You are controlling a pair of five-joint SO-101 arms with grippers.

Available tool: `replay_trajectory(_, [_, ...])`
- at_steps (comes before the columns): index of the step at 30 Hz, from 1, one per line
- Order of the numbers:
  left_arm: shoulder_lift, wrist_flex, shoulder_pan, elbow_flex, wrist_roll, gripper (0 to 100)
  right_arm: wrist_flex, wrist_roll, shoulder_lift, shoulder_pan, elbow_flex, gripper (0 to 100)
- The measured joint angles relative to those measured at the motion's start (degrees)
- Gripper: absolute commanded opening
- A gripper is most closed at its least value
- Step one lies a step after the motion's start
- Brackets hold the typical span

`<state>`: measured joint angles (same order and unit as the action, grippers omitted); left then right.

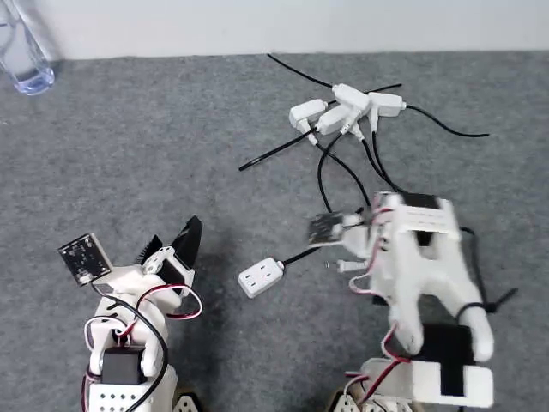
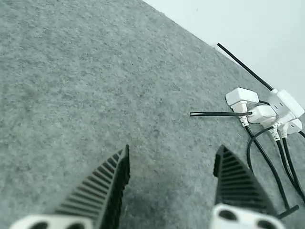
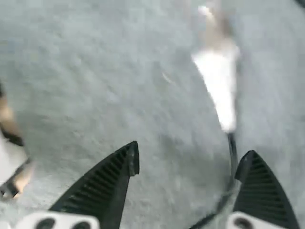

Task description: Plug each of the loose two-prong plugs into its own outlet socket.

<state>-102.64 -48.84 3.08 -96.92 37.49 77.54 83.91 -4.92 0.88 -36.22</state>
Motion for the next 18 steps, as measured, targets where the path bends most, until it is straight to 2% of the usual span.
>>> replay_trajectory(5, [0.0, 0.0, 0.0, 0.0, 0.0, 27, 1.4, 0.3, 0.0, -6.9, 0.0, 30.8])
replay_trajectory(12, [0.0, 0.0, 0.0, 0.0, 0.0, 27, -1.0, 6.3, 0.0, -7.8, 0.0, 30.8])
replay_trajectory(18, [0.0, 0.0, 0.0, 0.0, 0.0, 27, -1.1, 7.4, 0.0, -8.0, 0.0, 30.7])
